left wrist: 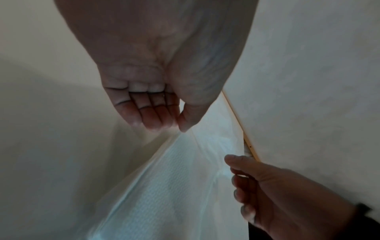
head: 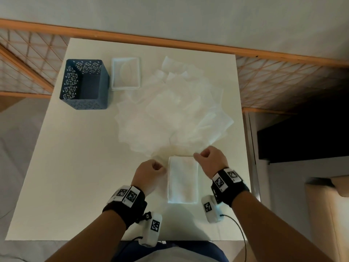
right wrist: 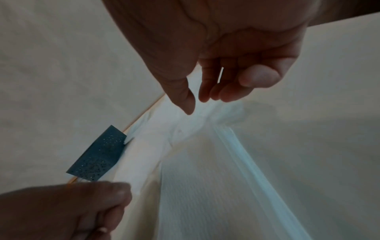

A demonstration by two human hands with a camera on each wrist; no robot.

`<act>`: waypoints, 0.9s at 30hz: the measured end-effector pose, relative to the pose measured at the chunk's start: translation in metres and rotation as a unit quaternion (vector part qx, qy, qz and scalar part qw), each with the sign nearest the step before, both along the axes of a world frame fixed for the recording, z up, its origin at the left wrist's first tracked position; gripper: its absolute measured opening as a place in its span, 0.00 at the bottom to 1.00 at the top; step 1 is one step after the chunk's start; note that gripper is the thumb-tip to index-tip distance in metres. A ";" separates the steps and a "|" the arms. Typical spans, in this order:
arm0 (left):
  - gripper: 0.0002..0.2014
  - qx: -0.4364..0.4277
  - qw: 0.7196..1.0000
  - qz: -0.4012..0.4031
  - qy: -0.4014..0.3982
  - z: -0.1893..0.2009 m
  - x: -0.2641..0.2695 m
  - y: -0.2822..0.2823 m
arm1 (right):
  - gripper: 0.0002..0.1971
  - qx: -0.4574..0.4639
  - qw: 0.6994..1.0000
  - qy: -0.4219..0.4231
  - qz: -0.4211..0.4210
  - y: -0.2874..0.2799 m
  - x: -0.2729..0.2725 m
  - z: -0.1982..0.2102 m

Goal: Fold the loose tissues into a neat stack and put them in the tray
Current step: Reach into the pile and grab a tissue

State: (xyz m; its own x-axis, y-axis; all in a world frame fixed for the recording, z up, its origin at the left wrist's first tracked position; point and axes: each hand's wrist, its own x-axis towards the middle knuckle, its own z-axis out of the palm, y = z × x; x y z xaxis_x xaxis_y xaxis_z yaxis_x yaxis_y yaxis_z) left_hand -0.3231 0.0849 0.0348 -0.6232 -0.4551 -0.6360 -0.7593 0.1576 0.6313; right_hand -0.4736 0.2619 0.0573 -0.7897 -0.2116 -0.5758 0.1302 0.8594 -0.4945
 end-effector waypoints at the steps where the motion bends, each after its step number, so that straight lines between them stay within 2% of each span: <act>1: 0.06 0.001 1.000 0.004 0.010 0.003 0.001 -0.005 | 0.11 -0.007 1.000 0.015 0.013 -0.010 -0.010 0.004; 5: 0.07 -0.008 0.999 -0.006 0.034 0.011 0.008 -0.026 | 0.08 -0.023 0.987 0.093 0.128 -0.062 -0.044 0.003; 12: 0.05 -0.049 0.997 -0.051 0.045 0.013 0.022 -0.053 | 0.27 0.102 0.917 0.131 0.362 -0.140 -0.075 -0.024; 16: 0.05 -0.054 0.997 -0.044 0.039 0.009 0.025 -0.062 | 0.25 0.144 0.896 0.179 0.381 -0.155 -0.074 -0.039; 21: 0.05 -0.057 0.997 -0.035 0.037 0.004 0.022 -0.070 | 0.17 0.143 0.903 0.187 0.359 -0.161 -0.077 -0.045; 24: 0.05 -0.060 0.997 -0.035 0.035 0.002 0.013 -0.074 | 0.10 0.157 0.896 0.200 0.365 -0.161 -0.077 -0.046; 27: 0.06 -0.065 0.997 -0.040 0.035 0.001 0.002 -0.078 | 0.09 0.156 0.894 0.204 0.367 -0.160 -0.076 -0.044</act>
